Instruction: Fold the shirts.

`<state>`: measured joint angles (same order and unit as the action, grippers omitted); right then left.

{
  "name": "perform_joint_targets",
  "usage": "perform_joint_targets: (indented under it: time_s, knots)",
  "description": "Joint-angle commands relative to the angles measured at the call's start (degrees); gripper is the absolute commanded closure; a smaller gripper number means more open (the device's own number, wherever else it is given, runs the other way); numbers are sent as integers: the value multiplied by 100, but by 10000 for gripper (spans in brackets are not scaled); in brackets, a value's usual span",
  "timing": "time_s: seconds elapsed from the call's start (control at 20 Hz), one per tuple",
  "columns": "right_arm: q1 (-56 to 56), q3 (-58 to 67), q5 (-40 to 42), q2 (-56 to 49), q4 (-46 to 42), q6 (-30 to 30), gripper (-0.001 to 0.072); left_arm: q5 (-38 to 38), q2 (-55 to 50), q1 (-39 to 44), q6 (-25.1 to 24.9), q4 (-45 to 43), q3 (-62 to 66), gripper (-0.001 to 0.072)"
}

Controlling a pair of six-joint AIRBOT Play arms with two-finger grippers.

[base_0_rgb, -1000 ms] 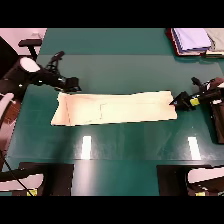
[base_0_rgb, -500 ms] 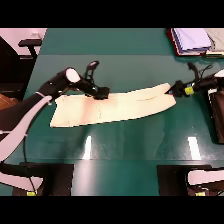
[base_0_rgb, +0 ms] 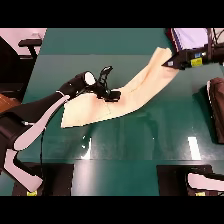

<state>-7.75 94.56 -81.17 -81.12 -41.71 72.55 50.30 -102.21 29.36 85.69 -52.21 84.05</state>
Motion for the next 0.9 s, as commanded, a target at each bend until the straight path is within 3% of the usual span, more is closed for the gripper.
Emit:
perform_joint_targets:
  time_s: [0.0, 0.25, 0.45, 0.65, 0.85]
  knots:
    - [-612, 431, 85, 63, 22, 127, 697, -181, -133, 85, 2, 175, 83, 687]
    - [-1368, 444, 511, 63, 83, 205, 696, -396, -142, 151, -11, 205, 83, 687]
    - [-1744, 444, 1034, 63, 490, 197, 696, 166, -74, -175, -9, -70, 236, 687]
    - [-2267, 444, 1388, -109, 675, 188, 696, 518, 844, -1250, -20, -286, 332, 687]
    - [-3261, 446, 2133, -872, 1766, -680, 695, 778, 2306, -2608, -26, -1088, 332, 686]
